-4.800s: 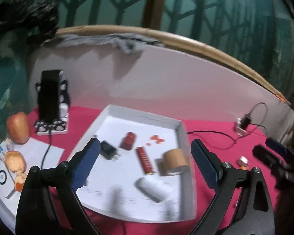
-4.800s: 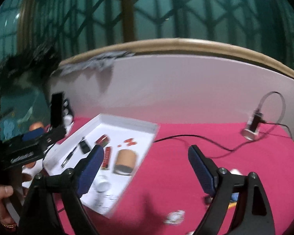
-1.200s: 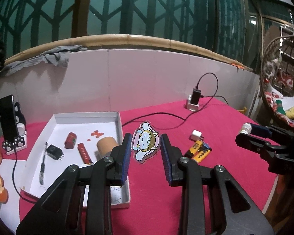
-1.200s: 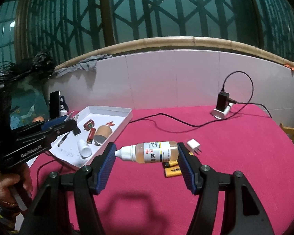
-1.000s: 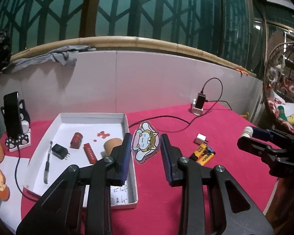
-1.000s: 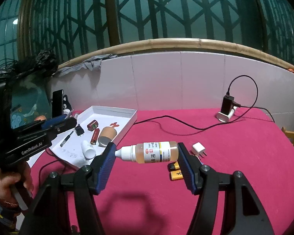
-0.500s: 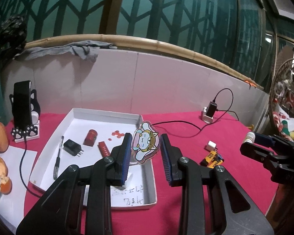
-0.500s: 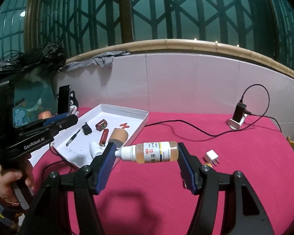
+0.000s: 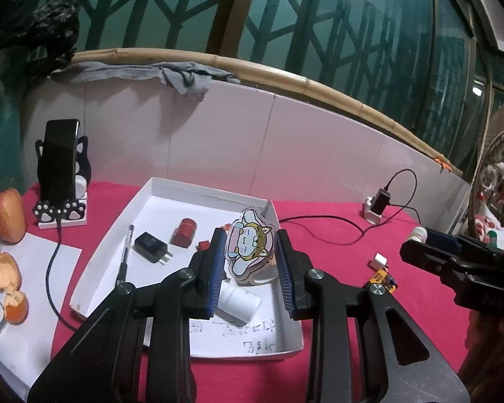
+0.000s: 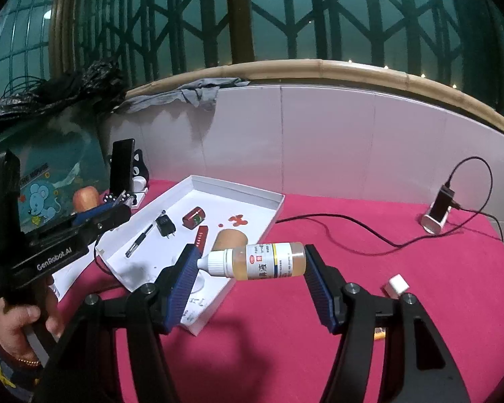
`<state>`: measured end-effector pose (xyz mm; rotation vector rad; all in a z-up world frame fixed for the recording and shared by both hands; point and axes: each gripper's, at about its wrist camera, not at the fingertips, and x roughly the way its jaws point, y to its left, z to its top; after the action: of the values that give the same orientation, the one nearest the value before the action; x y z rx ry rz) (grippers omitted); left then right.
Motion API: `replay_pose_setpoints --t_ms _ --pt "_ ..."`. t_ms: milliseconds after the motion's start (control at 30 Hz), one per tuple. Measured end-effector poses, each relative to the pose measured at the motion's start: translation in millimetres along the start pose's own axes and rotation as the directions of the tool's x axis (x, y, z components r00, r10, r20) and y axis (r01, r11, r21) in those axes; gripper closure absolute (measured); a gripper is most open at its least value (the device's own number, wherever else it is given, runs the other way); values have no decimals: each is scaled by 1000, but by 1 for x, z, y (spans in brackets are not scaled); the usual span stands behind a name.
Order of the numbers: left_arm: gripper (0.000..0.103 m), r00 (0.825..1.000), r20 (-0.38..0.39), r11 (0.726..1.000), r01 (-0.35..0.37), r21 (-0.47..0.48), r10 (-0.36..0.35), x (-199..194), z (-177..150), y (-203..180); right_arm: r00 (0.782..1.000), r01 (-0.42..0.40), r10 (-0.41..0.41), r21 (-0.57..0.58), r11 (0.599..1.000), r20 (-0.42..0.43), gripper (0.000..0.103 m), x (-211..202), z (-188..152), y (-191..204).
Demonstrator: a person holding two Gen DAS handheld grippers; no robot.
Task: Organize rigid objects
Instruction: 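Carry the badge and dropper bottle with both grippers over the white tray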
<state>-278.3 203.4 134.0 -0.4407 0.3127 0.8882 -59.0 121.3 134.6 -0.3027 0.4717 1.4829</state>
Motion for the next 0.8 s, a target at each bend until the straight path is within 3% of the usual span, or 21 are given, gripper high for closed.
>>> replay_pose_setpoints --t_ms 233,600,800 --pt "75 1000 10 999 -28 -18 28 1 5 15 999 -28 28 -1 1000 -28 40 21 10 10" --pt "75 991 14 989 -136 -59 137 15 29 64 997 -47 44 -36 998 -71 40 59 33 32" --pt "75 982 -55 981 -184 -60 181 48 35 85 993 -58 54 -33 998 -102 40 85 42 43"
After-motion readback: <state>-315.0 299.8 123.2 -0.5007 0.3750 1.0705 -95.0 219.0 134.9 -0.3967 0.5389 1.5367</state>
